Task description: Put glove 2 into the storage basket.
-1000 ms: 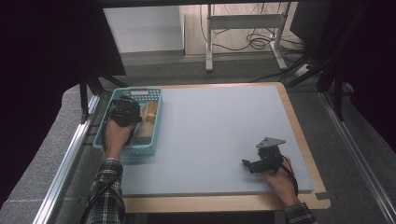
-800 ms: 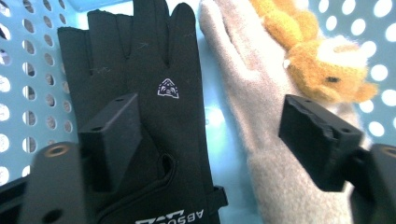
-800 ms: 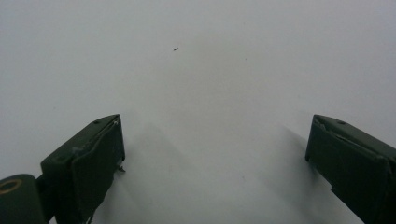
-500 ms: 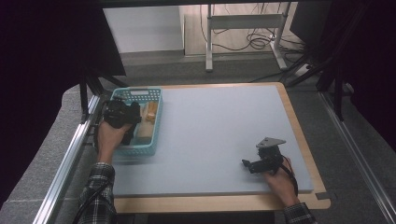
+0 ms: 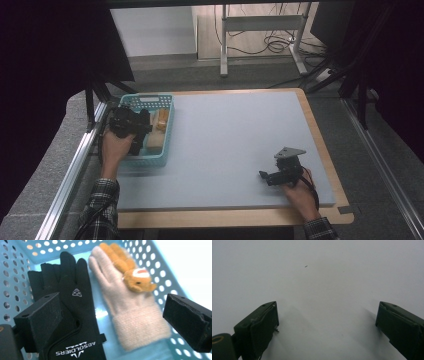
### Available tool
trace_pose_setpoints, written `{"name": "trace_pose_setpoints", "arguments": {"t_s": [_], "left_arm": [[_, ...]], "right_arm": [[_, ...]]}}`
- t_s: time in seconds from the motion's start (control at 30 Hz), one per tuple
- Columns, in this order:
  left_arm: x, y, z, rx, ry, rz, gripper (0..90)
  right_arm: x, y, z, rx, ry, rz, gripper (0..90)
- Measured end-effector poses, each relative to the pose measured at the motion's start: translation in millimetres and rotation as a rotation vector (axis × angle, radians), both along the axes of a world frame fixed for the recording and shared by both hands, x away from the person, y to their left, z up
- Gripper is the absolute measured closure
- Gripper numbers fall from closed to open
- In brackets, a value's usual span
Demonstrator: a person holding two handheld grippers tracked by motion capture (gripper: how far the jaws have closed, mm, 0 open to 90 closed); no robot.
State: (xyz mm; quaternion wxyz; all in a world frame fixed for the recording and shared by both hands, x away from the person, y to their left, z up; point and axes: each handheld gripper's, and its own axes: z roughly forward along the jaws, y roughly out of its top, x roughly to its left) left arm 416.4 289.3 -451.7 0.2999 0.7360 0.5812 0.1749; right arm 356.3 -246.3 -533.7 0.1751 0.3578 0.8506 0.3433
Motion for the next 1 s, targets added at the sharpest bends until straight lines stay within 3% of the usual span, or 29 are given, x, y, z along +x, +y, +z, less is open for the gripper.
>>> {"name": "trace_pose_setpoints", "arguments": {"t_s": [0.2, 0.57, 1.0], "left_arm": [[-9.3, -7.5, 7.6, -0.035, -0.041, -0.03, 2.2], [-22.5, -38.9, 11.6, -0.078, -0.093, -0.122, 0.2], [-37.3, -84.1, 13.2, -0.074, -0.131, -0.255, 0.0]], "right_arm": [[0.0, 0.0, 0.0, -0.001, 0.0, 0.0, 4.3], [0.0, 0.0, 0.0, -0.001, 0.0, 0.0, 4.3], [-0.1, 0.0, 0.0, -0.001, 0.0, 0.0, 4.3]]}}
